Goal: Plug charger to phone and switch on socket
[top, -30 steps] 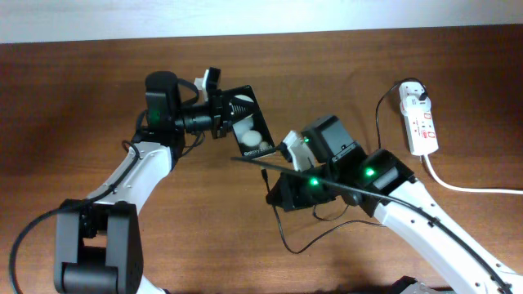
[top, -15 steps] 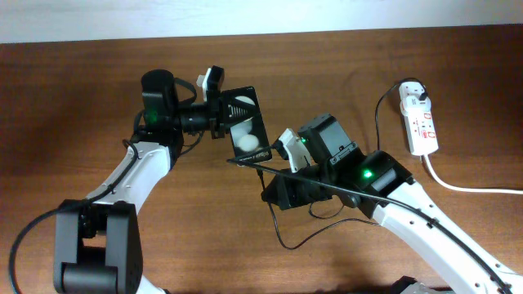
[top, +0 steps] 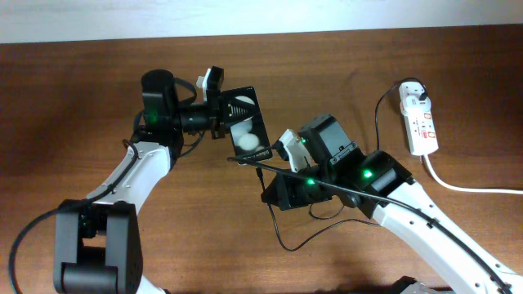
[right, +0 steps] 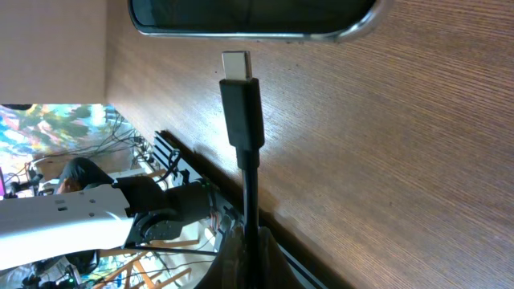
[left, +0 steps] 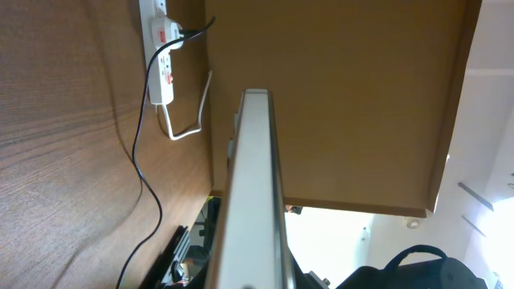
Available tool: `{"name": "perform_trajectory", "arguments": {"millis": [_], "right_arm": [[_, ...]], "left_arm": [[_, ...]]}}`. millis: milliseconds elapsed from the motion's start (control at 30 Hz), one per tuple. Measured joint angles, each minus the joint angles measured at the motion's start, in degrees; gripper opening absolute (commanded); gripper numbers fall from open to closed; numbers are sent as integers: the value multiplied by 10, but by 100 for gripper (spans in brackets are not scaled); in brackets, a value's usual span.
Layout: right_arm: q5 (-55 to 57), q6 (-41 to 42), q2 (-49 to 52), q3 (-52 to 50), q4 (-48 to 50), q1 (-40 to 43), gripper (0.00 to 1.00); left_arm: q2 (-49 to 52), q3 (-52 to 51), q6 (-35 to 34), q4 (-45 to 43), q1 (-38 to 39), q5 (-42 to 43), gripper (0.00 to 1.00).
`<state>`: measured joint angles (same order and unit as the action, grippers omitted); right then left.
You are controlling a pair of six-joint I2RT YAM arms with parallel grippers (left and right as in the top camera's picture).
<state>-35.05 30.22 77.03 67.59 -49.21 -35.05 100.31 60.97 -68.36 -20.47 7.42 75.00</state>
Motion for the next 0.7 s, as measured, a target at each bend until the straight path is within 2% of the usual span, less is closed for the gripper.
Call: {"name": "perform_trajectory", "arguments": {"millis": [700], "right_arm": [[7, 0, 0, 0, 18, 0, 4]], "left_arm": [[0, 0, 10, 0, -1, 0, 0]]}}
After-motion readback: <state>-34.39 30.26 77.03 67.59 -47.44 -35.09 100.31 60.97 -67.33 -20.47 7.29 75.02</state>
